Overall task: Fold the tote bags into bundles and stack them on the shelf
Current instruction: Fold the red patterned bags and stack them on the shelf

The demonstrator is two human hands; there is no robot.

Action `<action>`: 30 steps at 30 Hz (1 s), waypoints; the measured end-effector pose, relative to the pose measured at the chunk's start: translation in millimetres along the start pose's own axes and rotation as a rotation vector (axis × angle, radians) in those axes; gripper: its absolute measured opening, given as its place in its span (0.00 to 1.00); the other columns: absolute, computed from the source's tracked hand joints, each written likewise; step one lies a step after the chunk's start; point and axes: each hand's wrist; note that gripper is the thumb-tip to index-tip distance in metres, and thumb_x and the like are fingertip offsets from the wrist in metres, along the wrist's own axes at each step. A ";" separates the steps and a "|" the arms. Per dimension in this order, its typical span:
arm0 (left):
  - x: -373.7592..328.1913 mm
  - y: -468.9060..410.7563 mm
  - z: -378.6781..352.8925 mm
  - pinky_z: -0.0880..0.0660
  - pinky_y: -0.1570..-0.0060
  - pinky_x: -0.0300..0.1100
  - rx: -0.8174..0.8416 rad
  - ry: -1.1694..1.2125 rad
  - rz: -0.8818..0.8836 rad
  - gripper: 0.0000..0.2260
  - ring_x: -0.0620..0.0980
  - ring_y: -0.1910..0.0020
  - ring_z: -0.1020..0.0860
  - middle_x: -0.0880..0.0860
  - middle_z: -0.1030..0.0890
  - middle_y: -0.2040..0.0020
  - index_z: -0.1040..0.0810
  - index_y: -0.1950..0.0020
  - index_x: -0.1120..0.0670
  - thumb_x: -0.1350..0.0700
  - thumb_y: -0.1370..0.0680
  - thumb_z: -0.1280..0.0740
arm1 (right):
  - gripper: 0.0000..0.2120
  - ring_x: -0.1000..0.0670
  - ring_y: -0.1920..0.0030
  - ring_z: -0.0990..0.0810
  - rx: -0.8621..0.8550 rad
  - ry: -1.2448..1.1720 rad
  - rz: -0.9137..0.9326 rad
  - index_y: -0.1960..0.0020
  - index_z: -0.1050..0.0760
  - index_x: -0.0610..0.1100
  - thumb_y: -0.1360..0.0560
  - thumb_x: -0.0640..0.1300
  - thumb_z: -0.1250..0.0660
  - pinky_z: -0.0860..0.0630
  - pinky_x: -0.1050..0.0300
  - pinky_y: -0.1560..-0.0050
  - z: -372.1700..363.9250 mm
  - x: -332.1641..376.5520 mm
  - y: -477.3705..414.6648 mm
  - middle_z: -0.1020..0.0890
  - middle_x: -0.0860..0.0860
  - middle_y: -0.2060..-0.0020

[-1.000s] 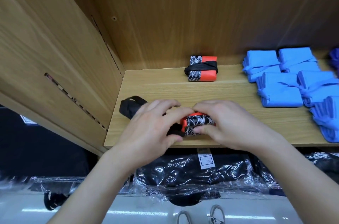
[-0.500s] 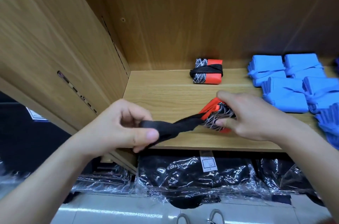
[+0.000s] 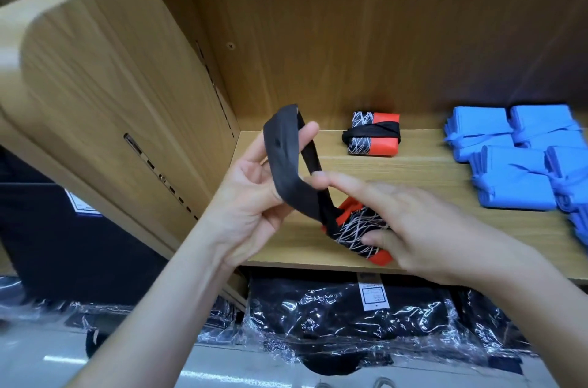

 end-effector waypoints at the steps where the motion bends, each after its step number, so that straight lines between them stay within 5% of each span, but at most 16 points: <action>1: 3.5 -1.3 0.5 0.19 0.56 0.39 -0.008 0.018 -0.013 0.29 0.50 0.51 0.16 0.52 0.23 0.33 0.20 0.38 0.46 0.63 0.36 0.23 | 0.48 0.52 0.33 0.30 0.014 -0.008 -0.011 0.38 0.72 0.81 0.22 0.47 0.34 0.32 0.56 0.38 1.2 -1.6 -0.6 0.29 0.60 0.32; 7: 17.6 -8.9 10.2 0.28 0.39 0.38 0.045 -0.509 -0.028 0.37 0.47 0.31 0.28 0.43 0.27 0.30 0.34 0.29 0.43 0.40 0.34 0.24 | 0.40 0.52 0.38 0.29 0.067 -0.055 0.035 0.37 0.55 0.82 0.22 0.43 0.34 0.31 0.52 0.37 5.3 -4.2 -14.3 0.27 0.58 0.38; 11: 21.1 -8.1 6.7 0.32 0.32 0.43 -0.006 -0.666 0.061 0.38 0.44 0.31 0.29 0.39 0.31 0.29 0.39 0.28 0.39 0.31 0.34 0.30 | 0.25 0.51 0.40 0.26 0.094 -0.171 0.018 0.35 0.39 0.69 0.23 0.45 0.34 0.30 0.46 0.39 -9.1 -5.1 -24.2 0.23 0.57 0.42; 14: 10.1 -2.6 12.4 0.31 0.32 0.53 -0.169 -0.560 0.206 0.20 0.48 0.36 0.24 0.44 0.21 0.36 0.25 0.35 0.44 0.45 0.26 0.29 | 0.12 0.54 0.45 0.22 0.053 -0.345 0.012 0.41 0.27 0.60 0.23 0.48 0.34 0.27 0.47 0.41 -16.3 -18.7 -27.1 0.18 0.61 0.49; 16: -0.3 6.7 21.5 0.26 0.38 0.50 -0.228 -0.657 0.285 0.10 0.49 0.44 0.19 0.52 0.16 0.44 0.17 0.46 0.50 0.61 0.23 0.32 | 0.06 0.54 0.49 0.20 0.031 -0.334 -0.011 0.45 0.25 0.58 0.22 0.51 0.35 0.26 0.47 0.44 -17.1 -27.6 -26.6 0.17 0.58 0.53; 19: -15.2 22.8 27.9 0.23 0.45 0.42 -0.432 -0.946 0.048 0.18 0.47 0.52 0.18 0.49 0.15 0.54 0.16 0.56 0.48 0.71 0.26 0.34 | 0.08 0.50 0.49 0.20 0.043 -0.255 -0.044 0.44 0.26 0.59 0.23 0.56 0.36 0.25 0.46 0.45 -12.3 -36.1 -25.4 0.17 0.53 0.52; 21: -26.6 28.7 17.0 0.26 0.41 0.40 -0.275 -1.233 -0.317 0.17 0.48 0.44 0.21 0.47 0.18 0.47 0.18 0.47 0.49 0.68 0.29 0.31 | 0.07 0.50 0.51 0.20 0.098 -0.208 -0.044 0.45 0.26 0.60 0.22 0.55 0.36 0.24 0.47 0.46 -6.7 -36.9 -26.2 0.17 0.54 0.54; 24: -30.9 21.3 -5.1 0.37 0.30 0.53 0.281 -1.871 -0.574 0.29 0.54 0.32 0.30 0.53 0.27 0.33 0.28 0.31 0.56 0.56 0.31 0.26 | 0.04 0.53 0.55 0.23 0.198 -0.122 -0.017 0.48 0.25 0.60 0.22 0.53 0.34 0.25 0.50 0.48 0.7 -33.6 -28.5 0.20 0.58 0.58; 27: -20.3 2.8 -5.2 0.43 0.27 0.54 0.551 -2.154 -0.495 0.24 0.52 0.36 0.25 0.50 0.21 0.42 0.25 0.37 0.53 0.50 0.32 0.30 | 0.04 0.55 0.55 0.24 0.289 -0.062 0.036 0.49 0.24 0.60 0.22 0.52 0.34 0.26 0.53 0.48 11.0 -29.0 -27.2 0.20 0.58 0.58; 30: -30.0 -7.8 6.5 0.31 0.35 0.53 0.566 -1.761 -0.170 0.06 0.50 0.56 0.19 0.47 0.20 0.63 0.21 0.59 0.51 0.53 0.30 0.36 | 0.03 0.58 0.51 0.21 0.356 -0.302 0.115 0.50 0.22 0.54 0.22 0.46 0.32 0.27 0.58 0.45 22.3 -37.9 -22.1 0.18 0.60 0.54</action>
Point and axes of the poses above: each hand's wrist, its own y-axis away from the middle knuckle, its own z-axis out of the back of the hand, x = y × z
